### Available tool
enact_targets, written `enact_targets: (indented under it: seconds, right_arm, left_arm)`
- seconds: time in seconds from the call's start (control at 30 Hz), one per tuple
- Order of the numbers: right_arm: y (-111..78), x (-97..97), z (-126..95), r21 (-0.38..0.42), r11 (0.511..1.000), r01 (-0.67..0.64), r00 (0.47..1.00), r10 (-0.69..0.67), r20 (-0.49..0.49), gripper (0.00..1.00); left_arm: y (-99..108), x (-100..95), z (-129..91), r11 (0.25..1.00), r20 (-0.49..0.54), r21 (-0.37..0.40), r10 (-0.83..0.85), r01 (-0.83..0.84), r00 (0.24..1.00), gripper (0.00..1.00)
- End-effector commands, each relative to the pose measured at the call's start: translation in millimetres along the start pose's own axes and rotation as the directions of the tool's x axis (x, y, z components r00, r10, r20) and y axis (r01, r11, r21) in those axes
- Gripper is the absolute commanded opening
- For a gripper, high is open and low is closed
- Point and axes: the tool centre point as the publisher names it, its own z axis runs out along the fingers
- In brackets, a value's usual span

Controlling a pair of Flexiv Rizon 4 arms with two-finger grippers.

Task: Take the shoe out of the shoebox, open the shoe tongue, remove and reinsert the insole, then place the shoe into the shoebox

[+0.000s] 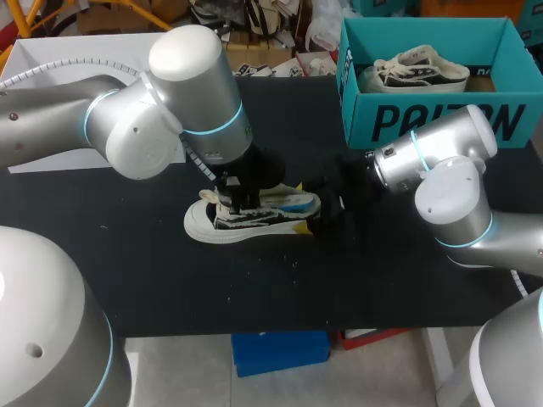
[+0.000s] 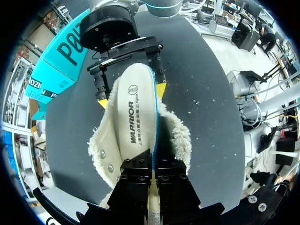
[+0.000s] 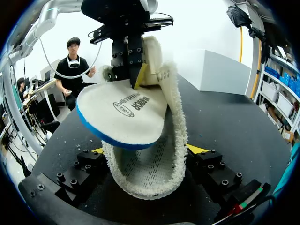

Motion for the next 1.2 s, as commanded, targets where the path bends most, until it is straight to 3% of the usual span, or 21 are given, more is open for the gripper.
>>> enact_targets:
  seconds: [0.03, 0.2, 0.23, 0.27, 0.43, 0.8, 1.2]
  right_arm:
    - [-1.8, -1.3, -1, 0.002, 1.000, -0.001, 1.000, 0.001, 0.000, 0.00]
    - [-1.8, -1.3, -1, 0.002, 1.000, -0.001, 1.000, 0.001, 0.000, 0.00]
    - [-1.8, -1.3, -1, 0.002, 1.000, -0.001, 1.000, 0.001, 0.000, 0.00]
    - [-1.8, -1.3, -1, 0.002, 1.000, -0.001, 1.000, 0.001, 0.000, 0.00]
    - [-1.8, -1.3, -1, 0.002, 1.000, -0.001, 1.000, 0.001, 0.000, 0.00]
    - [-1.8, -1.3, -1, 0.002, 1.000, -0.001, 1.000, 0.001, 0.000, 0.00]
    - [-1.8, -1.3, -1, 0.002, 1.000, -0.001, 1.000, 0.001, 0.000, 0.00]
  left_arm:
    - [-2, 2.4, -4, 1.000, 0.008, 0.009, 0.009, -0.009, 1.000, 0.00]
    - [-12, -3.4, 5, 1.000, 0.004, 0.013, 0.025, -0.025, 1.000, 0.01]
    - [-13, -5.1, 7, 0.999, -0.003, 0.013, 0.030, -0.030, 1.000, 0.06]
    - [-14, -8.7, 10, 0.999, -0.013, 0.025, 0.040, -0.039, 0.999, 0.18]
    - [-24, -14.4, 17, 0.996, -0.006, 0.044, 0.082, -0.082, 0.997, 0.39]
    - [-41, -20.0, 22, 0.981, 0.025, 0.080, 0.177, -0.179, 0.984, 0.42]
    - [-60, -27.1, 30, 0.975, 0.042, 0.063, 0.209, -0.212, 0.977, 0.40]
